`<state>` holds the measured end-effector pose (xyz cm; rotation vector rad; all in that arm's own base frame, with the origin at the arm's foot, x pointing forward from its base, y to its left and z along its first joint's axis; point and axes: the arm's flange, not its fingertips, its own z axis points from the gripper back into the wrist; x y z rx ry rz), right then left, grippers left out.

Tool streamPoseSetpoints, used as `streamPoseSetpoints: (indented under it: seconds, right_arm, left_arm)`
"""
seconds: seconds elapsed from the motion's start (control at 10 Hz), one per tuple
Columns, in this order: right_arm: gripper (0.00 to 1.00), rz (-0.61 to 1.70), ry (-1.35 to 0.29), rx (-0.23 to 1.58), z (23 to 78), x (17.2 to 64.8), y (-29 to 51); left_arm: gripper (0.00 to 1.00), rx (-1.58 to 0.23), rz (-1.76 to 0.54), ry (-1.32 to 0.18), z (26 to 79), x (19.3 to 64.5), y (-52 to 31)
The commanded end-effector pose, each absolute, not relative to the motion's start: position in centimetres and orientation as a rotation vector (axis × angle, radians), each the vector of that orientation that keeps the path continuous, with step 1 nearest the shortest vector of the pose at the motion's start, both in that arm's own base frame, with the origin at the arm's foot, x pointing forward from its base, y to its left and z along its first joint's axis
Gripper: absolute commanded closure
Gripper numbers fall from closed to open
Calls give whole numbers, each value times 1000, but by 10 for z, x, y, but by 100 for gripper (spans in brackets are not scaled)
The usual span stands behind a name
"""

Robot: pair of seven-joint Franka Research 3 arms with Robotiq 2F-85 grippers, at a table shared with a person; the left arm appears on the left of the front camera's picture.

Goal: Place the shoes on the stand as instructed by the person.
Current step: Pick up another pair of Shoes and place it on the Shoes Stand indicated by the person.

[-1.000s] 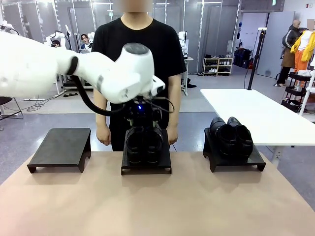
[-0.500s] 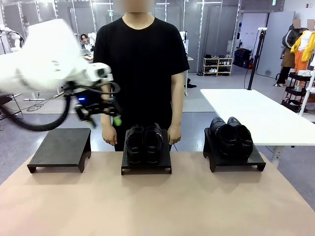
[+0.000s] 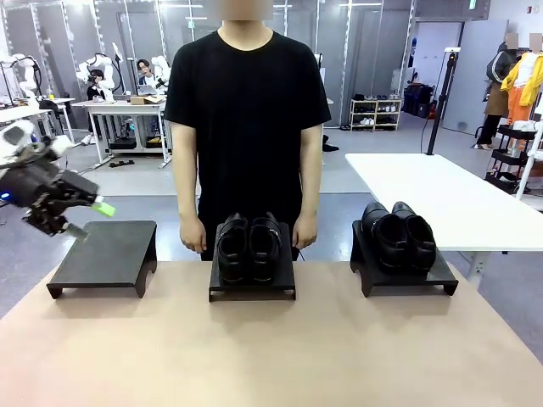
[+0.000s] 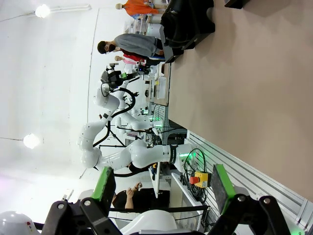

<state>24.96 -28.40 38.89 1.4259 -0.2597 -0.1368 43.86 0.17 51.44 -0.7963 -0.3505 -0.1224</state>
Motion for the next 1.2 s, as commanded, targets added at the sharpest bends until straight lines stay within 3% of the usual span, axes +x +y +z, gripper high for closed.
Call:
streamPoseSetpoints:
  seconds: [0.0,0.7,1.1]
  right_arm:
    - [0,-137,-269,1415,391,249,-283]
    - [0,-137,-269,1415,391,249,-283]
    - [0,-137,-269,1415,391,249,-283]
  left_arm:
    - [0,-1032,-139,-319,489,422,56]
    - [0,-1407,-48,-239,364,341,204]
    - [0,-1470,120,-266,326,339,212]
